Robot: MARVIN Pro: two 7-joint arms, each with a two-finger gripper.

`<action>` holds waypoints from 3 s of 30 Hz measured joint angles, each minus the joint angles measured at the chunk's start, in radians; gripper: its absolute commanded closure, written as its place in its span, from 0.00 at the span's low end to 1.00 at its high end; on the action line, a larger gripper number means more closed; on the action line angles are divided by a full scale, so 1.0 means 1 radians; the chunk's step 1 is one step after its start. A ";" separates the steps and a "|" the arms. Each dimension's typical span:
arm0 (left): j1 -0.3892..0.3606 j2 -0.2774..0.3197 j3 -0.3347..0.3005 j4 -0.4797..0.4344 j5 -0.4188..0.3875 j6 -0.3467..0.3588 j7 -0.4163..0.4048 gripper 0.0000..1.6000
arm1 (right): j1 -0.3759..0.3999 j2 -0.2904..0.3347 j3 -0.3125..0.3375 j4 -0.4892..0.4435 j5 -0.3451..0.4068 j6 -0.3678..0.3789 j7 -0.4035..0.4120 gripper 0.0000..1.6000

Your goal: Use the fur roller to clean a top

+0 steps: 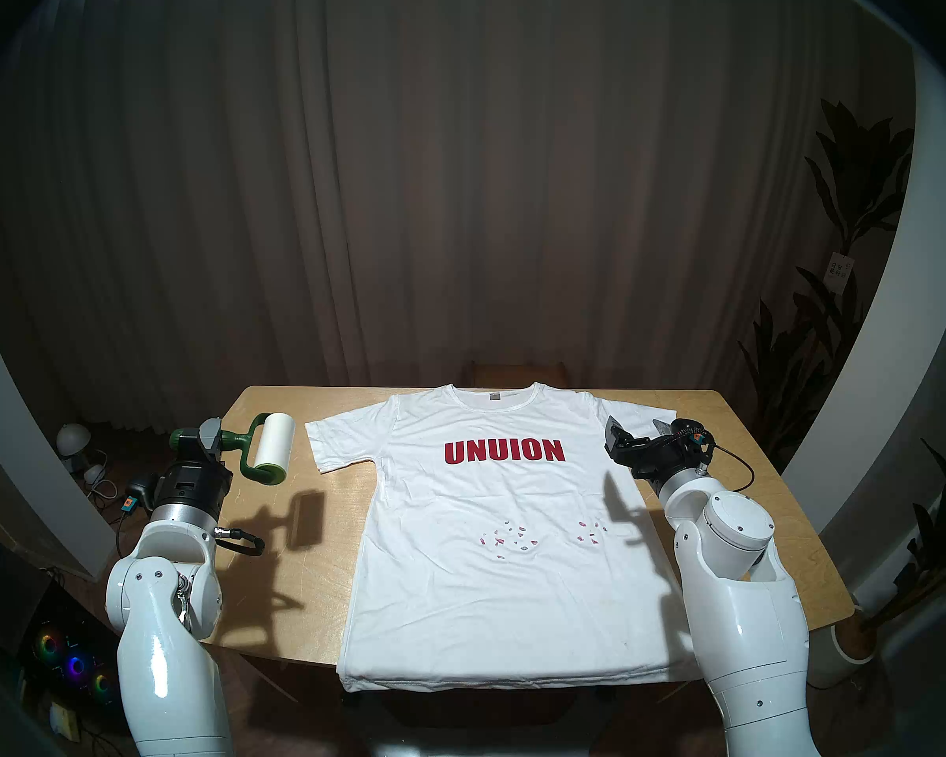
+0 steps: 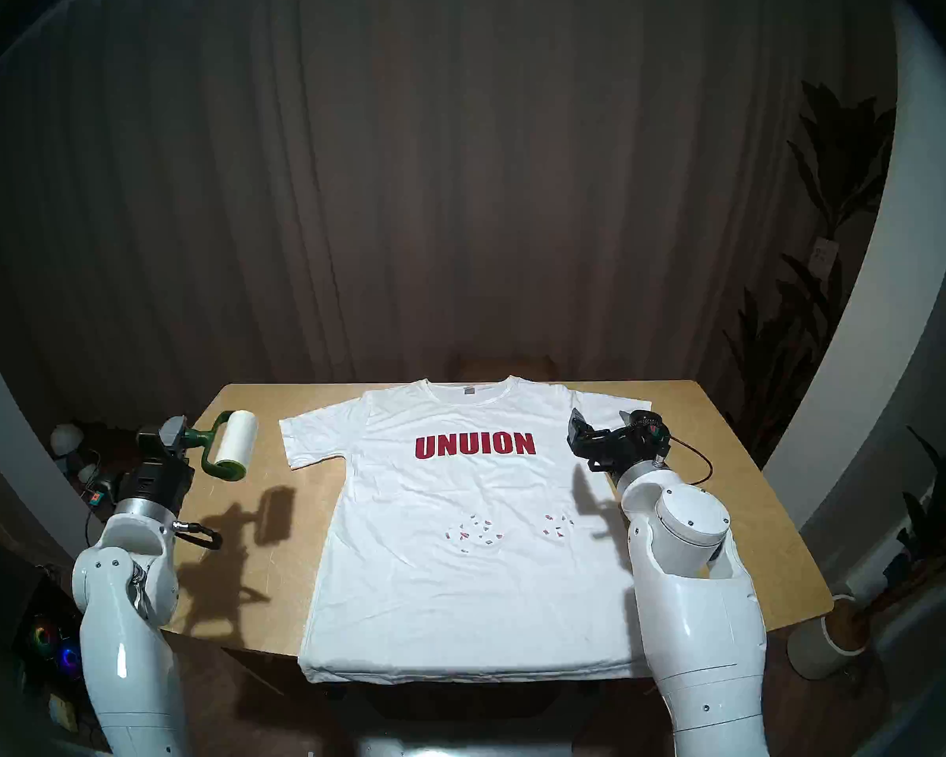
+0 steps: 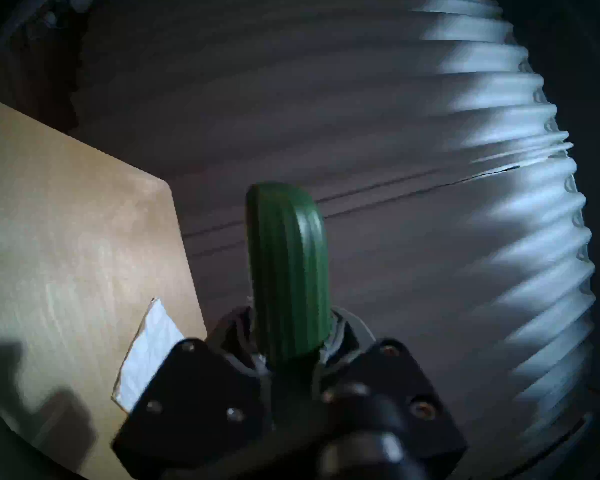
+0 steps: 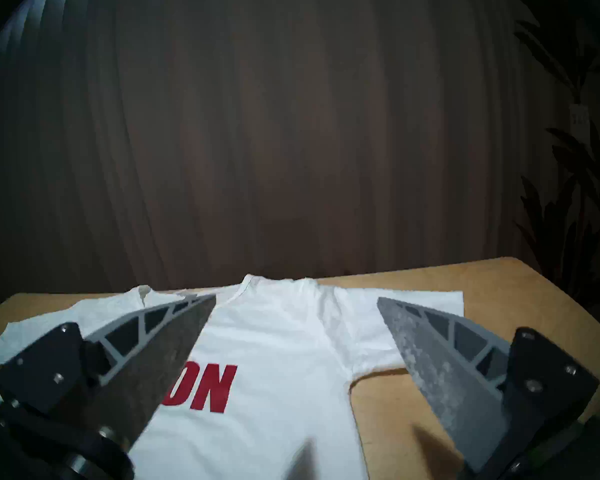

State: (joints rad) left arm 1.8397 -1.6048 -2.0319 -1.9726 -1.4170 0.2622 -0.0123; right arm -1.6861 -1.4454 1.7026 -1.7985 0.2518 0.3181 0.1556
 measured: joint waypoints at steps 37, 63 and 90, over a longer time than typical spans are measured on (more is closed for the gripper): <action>0.040 -0.023 0.395 0.001 0.451 -0.150 -0.056 1.00 | -0.219 0.122 0.106 0.093 -0.126 -0.276 0.176 0.00; 0.002 0.045 0.630 0.042 0.586 -0.235 0.094 1.00 | -0.122 0.213 0.121 0.298 -0.121 -0.457 0.325 0.00; -0.211 0.120 0.994 0.143 0.614 -0.485 0.513 1.00 | -0.094 0.219 0.097 0.360 -0.191 -0.508 0.292 0.00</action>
State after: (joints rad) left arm 1.6290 -1.4851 -1.0381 -1.8299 -0.8029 -0.2228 0.5006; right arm -1.7797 -1.2266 1.7993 -1.4388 0.0604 -0.1901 0.4481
